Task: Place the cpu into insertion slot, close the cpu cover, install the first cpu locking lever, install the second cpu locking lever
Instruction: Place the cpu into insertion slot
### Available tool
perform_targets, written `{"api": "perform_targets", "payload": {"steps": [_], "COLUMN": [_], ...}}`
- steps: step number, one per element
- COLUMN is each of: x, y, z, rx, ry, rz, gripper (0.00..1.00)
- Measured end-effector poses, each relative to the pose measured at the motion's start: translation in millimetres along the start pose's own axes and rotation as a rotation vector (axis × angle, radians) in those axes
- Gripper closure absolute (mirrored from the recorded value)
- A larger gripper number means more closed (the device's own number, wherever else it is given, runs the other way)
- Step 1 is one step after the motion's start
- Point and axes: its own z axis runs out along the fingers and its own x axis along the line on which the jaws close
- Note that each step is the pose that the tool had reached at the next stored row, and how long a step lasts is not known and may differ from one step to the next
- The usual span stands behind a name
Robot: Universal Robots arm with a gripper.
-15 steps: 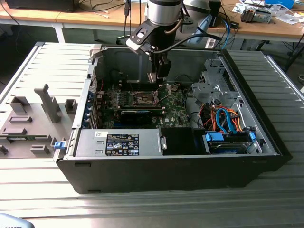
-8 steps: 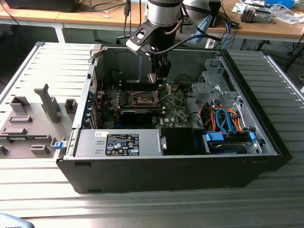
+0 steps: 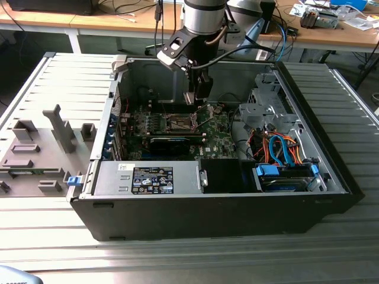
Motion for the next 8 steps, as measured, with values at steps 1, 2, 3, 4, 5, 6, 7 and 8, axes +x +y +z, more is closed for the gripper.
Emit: {"api": "perform_targets", "payload": {"steps": [1, 2, 3, 4, 5, 6, 7, 8], "x": [0.0, 0.0, -0.1, -0.2, -0.2, -0.2, -0.2, -0.2], "y": [0.0, 0.0, -0.1, -0.1, -0.1, -0.2, -0.1, -0.2], "z": [0.2, 0.4, 4.8, 8.7, 8.8, 8.9, 8.9, 9.0], "rx": [0.0000, 0.0000, 0.0001, 0.0001, 0.0001, 0.0001, 0.0001, 0.0002], "ry": [0.0000, -0.0001, -0.0005, -0.0007, -0.0007, -0.0007, -0.0008, -0.0008], "rz": [0.000, 0.000, 0.000, 0.000, 0.000, 0.000, 0.000, 0.000], "gripper": [0.45, 0.45, 0.45, 0.45, 0.45, 0.45, 0.45, 0.45]}}
